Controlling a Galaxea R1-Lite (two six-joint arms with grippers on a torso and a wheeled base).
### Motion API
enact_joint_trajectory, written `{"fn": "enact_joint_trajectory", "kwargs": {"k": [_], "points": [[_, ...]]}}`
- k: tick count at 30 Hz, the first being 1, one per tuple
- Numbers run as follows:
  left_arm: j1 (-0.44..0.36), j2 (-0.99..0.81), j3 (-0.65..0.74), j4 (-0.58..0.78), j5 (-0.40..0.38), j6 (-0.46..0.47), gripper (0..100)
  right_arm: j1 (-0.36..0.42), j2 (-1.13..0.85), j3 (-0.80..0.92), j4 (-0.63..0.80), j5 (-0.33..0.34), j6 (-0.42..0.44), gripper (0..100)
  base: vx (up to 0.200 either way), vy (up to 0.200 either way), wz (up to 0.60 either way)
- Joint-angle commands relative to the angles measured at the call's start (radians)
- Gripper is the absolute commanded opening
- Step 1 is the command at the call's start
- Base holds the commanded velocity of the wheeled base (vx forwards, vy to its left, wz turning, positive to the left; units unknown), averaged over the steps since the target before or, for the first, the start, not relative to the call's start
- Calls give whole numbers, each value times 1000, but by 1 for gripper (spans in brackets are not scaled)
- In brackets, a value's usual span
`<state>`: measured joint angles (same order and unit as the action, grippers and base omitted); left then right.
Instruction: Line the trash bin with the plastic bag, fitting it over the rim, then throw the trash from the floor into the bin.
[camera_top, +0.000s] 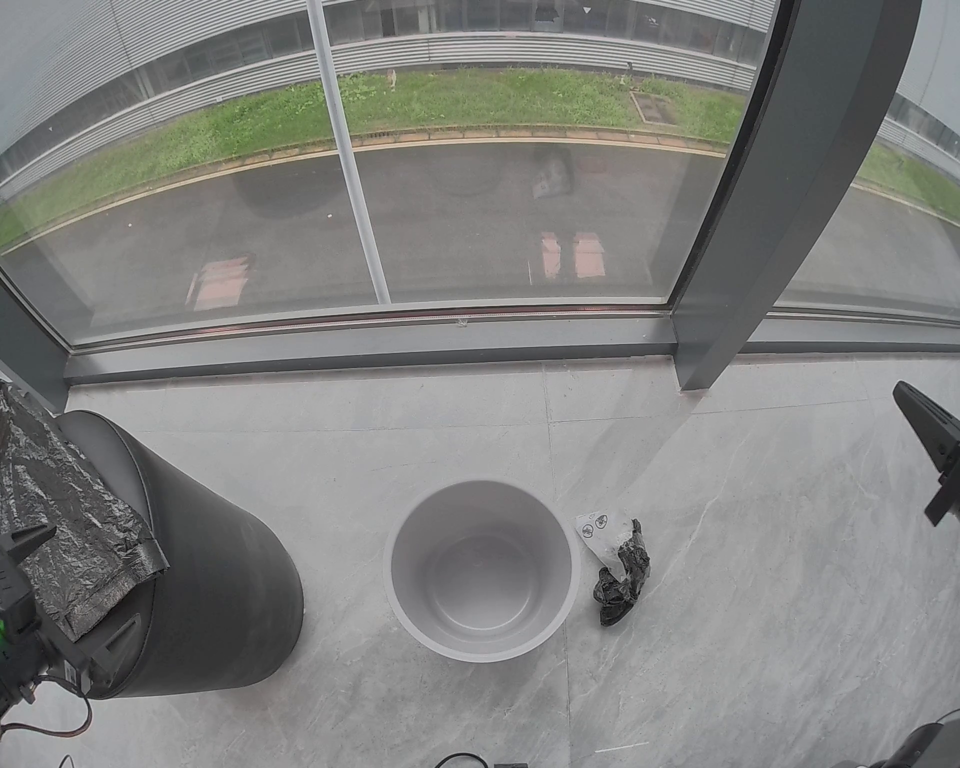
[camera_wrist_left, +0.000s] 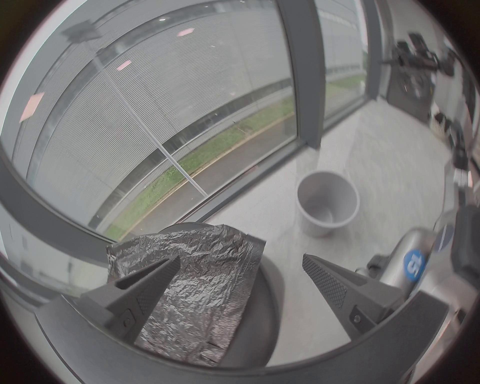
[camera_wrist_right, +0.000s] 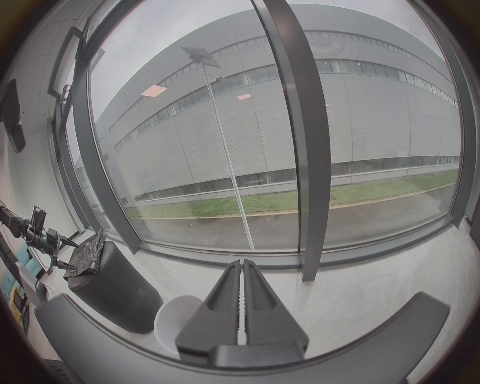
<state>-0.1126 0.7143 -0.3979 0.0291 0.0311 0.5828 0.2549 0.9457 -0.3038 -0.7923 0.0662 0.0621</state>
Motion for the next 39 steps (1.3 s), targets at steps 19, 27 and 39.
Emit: {"fn": "enact_joint_trajectory", "kwargs": {"k": [19, 27, 39], "points": [[42, 332, 54, -235, 109, 104, 100, 26, 128, 25, -51, -17, 12, 0, 0, 0, 0], [62, 343, 45, -239, 109, 100, 100, 26, 125, 23, -51, -17, 12, 0, 0, 0, 0], [63, 363, 54, -302, 109, 85, 100, 26, 120, 22, -51, -16, 12, 0, 0, 0, 0]]}}
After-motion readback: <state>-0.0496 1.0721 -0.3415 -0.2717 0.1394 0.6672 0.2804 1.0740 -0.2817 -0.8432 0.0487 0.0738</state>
